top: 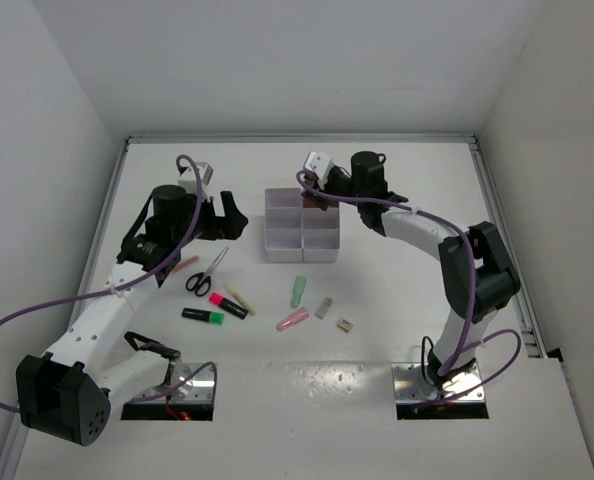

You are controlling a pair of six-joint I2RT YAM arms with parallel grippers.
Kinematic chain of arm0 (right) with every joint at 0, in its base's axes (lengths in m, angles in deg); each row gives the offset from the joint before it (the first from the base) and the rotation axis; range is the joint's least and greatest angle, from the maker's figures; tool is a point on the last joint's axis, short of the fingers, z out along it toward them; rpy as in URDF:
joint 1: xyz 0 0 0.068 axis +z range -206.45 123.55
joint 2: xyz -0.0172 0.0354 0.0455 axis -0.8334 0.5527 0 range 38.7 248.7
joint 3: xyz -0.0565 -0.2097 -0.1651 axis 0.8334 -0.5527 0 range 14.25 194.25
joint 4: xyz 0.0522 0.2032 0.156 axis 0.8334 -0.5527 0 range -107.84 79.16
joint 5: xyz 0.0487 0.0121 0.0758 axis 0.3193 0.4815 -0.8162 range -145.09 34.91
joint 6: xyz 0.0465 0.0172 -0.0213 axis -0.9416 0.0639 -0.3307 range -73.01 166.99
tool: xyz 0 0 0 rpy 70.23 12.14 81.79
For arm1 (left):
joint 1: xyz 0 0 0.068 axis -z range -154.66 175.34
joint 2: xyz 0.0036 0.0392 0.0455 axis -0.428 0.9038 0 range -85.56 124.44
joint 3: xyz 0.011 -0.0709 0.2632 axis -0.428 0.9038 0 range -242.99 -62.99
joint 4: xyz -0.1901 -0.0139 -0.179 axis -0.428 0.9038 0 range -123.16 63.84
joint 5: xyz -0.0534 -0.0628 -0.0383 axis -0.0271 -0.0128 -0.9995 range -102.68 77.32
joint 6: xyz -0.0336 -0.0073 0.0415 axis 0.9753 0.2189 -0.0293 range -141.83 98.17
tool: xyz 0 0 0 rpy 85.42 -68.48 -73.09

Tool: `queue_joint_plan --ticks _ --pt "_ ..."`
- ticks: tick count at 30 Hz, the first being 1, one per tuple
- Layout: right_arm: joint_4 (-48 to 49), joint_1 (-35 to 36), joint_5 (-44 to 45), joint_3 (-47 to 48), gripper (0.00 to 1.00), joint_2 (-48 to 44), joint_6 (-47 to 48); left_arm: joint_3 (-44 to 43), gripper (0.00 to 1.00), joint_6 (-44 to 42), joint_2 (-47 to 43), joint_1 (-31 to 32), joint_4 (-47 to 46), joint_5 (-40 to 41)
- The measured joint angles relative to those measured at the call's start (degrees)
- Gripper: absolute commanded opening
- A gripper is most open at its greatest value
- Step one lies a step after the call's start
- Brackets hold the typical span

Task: Sort the stationery into containers
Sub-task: Place the stationery in the storage box.

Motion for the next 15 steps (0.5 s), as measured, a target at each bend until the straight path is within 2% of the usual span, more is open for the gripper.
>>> queue_joint_plan --ticks 5,15 --pt "-0.09 -0.2 0.0 -0.33 0.5 0.0 -0.02 0.0 0.97 0.0 0.0 0.0 0.0 0.0" --pt "-1.44 -0.66 0.0 -0.42 0.68 -0.37 -0.96 0.0 0.97 0.0 0.0 0.0 0.0 -0.42"
